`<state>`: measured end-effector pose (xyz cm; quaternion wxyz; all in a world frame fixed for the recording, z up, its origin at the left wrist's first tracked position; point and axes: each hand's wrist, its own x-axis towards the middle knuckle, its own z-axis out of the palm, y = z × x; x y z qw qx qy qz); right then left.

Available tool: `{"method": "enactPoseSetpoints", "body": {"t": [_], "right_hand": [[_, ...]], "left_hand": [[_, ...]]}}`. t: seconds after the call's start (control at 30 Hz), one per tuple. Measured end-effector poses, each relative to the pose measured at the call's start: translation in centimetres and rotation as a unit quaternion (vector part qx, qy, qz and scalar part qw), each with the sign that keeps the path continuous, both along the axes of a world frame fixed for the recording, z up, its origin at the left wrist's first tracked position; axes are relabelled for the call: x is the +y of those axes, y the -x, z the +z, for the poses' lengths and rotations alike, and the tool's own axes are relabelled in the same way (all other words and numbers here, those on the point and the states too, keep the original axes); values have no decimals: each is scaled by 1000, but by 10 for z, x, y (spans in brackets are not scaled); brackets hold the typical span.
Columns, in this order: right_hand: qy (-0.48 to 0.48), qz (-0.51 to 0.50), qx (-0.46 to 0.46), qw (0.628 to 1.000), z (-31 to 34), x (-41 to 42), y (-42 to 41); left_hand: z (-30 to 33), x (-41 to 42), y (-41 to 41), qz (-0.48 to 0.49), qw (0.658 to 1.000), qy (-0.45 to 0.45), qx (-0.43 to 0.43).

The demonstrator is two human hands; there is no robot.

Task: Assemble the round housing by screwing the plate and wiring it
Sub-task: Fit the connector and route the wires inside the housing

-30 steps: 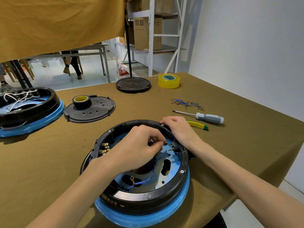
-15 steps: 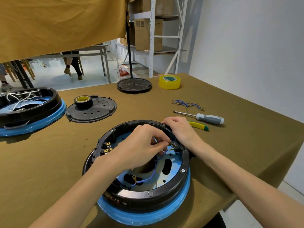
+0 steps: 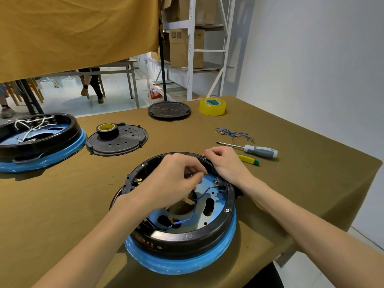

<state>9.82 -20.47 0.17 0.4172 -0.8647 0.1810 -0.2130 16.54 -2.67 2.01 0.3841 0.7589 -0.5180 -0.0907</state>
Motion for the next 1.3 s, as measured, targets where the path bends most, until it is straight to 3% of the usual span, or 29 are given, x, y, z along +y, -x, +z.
{"method": "enactPoseSetpoints", "body": {"t": [0.13,0.8,1.3], "right_hand": [[-7,-11,-2,1000,1,3,2],[-48,-14,-13,999,-2,3,1],[-46,-17,-11,999,-4,2,0]], "left_hand": [[0,1,6,-37,999,-10,7],[-4,-1,11,-21,999,-24,-36],[-6,-7,12,-27,1000,-7,-1]]}}
